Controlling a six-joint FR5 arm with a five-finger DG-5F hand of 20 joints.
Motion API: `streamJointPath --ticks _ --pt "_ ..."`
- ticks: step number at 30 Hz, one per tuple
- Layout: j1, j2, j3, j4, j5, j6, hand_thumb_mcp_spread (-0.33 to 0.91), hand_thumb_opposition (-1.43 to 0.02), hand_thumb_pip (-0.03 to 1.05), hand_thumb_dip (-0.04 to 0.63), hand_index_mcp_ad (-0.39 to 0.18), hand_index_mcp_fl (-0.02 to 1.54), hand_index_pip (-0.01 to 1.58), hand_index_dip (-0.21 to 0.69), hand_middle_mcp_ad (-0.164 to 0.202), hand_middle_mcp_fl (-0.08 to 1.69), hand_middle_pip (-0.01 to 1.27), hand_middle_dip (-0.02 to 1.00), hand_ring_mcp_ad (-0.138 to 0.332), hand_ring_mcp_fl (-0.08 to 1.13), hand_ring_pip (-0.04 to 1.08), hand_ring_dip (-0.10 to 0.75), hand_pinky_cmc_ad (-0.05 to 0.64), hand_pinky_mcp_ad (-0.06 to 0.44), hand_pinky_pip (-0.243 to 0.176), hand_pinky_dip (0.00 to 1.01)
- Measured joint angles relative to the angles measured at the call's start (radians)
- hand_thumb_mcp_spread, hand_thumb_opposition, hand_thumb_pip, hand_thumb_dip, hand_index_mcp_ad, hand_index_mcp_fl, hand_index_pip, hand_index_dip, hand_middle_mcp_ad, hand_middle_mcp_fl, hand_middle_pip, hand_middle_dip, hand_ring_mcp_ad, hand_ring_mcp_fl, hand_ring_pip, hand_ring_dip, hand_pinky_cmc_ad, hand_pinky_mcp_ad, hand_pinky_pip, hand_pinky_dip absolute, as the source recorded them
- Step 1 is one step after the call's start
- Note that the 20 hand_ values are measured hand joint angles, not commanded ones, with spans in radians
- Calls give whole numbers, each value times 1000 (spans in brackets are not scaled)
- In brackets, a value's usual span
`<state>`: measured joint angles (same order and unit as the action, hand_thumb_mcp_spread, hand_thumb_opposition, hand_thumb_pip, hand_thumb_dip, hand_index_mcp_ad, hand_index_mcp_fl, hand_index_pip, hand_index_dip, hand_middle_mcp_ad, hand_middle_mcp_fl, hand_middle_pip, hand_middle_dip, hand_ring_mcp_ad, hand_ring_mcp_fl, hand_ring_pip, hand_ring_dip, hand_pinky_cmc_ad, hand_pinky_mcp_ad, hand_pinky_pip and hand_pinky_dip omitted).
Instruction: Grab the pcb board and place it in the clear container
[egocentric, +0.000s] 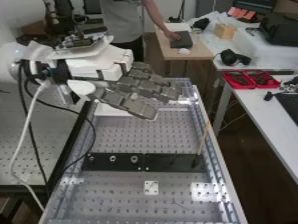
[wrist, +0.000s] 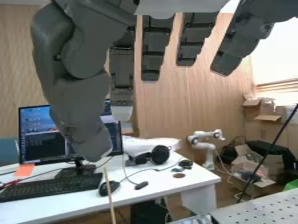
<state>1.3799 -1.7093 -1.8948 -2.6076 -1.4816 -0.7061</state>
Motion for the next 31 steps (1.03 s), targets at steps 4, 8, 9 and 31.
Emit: streamJointPath --ticks 4,8,9,31 --pt "-3 6 2 3 -3 -6 560 -871 415 316 -138 237 1065 272 -47 197 131 188 72 31 124 72 393 209 3 161" --pt "-4 7 3 5 -5 -2 560 -871 415 316 -141 239 1047 272 -47 194 131 188 72 31 124 72 393 209 3 161" --pt "-4 7 3 6 -6 -2 560 -871 415 316 -141 239 1047 276 -47 194 131 188 72 31 124 72 393 209 3 161" --pt "16 34 -4 26 -60 1 545 -853 415 316 -138 239 965 276 -47 194 131 188 72 31 124 72 389 215 3 161"
